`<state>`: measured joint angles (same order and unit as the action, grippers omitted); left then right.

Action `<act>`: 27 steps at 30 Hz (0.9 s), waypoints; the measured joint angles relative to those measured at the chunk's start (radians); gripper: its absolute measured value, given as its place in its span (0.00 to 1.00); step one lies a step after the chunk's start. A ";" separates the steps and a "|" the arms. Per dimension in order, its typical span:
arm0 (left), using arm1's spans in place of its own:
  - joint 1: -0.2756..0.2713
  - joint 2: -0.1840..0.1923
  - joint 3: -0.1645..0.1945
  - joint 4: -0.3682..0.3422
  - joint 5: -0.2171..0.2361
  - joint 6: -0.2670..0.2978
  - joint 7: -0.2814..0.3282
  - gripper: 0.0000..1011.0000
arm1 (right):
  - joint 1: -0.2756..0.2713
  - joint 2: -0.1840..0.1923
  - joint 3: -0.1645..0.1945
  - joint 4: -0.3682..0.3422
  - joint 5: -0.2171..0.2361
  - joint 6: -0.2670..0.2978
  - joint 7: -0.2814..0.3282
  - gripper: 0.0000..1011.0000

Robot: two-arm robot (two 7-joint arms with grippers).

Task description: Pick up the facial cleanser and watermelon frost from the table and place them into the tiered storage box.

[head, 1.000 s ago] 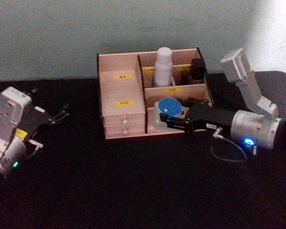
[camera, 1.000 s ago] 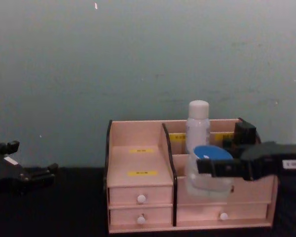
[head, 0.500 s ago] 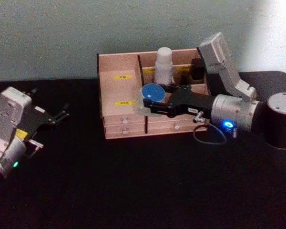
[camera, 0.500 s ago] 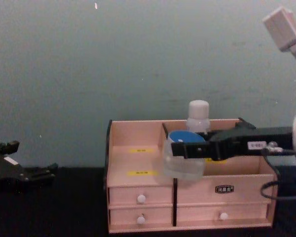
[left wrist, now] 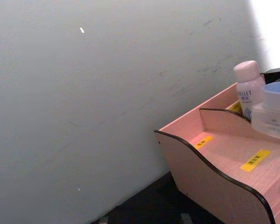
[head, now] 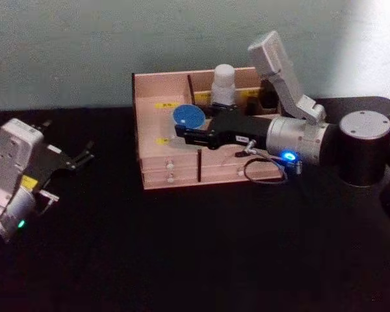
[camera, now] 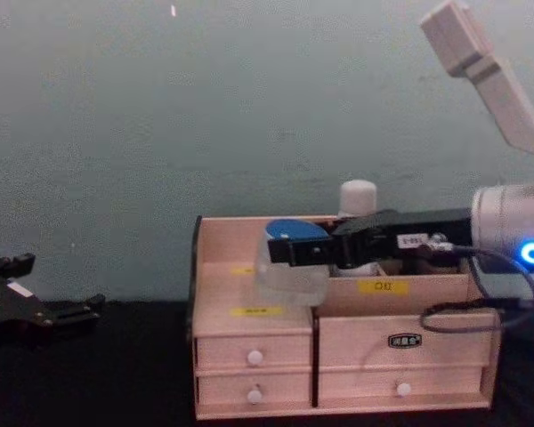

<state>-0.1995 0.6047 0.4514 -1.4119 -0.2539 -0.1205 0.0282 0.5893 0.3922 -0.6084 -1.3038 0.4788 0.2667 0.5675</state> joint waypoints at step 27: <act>0.000 0.000 0.000 0.000 0.000 0.000 0.000 0.99 | 0.087 -0.096 -0.039 0.175 -0.031 -0.012 0.020 0.72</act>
<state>-0.1995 0.6047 0.4514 -1.4120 -0.2539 -0.1205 0.0283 0.6765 0.2961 -0.6470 -1.1288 0.4477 0.2543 0.5878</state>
